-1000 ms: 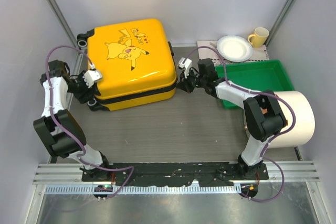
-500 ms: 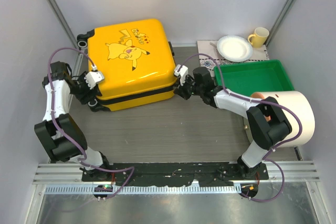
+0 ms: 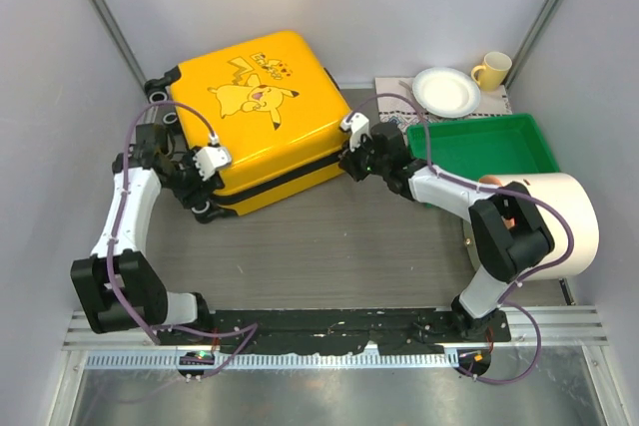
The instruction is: Open, take out, and arrange the luggage
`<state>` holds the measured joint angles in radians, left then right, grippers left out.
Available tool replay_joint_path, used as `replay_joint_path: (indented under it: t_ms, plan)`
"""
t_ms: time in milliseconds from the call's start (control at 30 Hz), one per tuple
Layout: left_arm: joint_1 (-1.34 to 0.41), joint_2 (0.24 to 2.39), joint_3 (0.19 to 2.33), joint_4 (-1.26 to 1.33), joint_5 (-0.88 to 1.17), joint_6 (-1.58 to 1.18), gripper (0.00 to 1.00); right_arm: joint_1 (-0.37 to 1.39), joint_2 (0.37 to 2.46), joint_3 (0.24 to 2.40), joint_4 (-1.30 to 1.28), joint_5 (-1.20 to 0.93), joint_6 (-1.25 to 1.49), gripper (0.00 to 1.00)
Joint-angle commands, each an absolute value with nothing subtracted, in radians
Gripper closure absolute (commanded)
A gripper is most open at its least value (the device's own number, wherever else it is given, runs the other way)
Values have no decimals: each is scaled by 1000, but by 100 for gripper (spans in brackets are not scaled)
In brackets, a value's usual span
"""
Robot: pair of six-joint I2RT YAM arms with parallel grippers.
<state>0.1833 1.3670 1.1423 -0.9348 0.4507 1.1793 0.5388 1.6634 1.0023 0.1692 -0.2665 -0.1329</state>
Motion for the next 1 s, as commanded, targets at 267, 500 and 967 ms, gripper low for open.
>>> replay_joint_path:
  t_ms: [267,500,967]
  plan:
    - [-178,1299,1007,-776,655,629,100,474,1656,1099,149,-344,-178,99]
    - [-304,1278,942,-577,508,408,100,668,1545,947,179,-290,-77,99]
    - [-308,1295,924,-313,436,-121,100,1008,1552,904,492,-86,278,99]
